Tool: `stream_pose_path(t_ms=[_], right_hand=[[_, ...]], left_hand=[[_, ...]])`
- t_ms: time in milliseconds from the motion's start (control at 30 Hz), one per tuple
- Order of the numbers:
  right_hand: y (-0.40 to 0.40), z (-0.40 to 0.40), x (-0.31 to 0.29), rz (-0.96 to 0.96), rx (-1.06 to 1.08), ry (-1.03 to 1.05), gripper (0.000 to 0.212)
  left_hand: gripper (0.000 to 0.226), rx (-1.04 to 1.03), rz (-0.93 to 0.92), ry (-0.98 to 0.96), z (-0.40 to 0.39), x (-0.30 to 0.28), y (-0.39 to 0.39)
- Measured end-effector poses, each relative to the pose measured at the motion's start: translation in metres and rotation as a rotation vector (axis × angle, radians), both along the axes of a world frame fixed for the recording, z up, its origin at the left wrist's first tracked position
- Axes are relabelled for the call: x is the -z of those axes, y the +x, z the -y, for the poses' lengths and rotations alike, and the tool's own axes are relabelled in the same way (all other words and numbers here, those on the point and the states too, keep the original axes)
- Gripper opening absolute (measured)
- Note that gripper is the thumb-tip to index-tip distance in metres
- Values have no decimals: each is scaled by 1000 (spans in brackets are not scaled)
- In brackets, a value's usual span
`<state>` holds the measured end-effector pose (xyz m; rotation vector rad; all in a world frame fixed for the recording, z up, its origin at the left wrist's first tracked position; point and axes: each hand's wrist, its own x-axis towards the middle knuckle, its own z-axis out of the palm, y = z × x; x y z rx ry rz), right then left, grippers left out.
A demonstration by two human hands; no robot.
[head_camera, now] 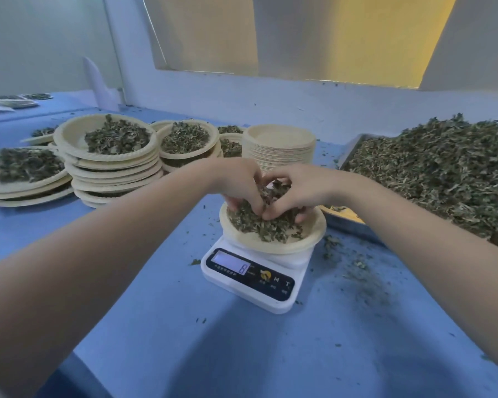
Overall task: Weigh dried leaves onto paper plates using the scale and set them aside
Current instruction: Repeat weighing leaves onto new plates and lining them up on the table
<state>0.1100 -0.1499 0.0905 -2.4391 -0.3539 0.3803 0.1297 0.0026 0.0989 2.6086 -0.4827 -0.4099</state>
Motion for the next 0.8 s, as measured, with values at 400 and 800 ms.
stream_pose_path(t_ms=[400,800], right_hand=[[6,0,-25,322,69,157,31],[5,4,-21,319,72,164,33]], left_hand=[[36,-68,228,-242,4,-28,-1],[35,-65,214,-314,7,-22,-5]])
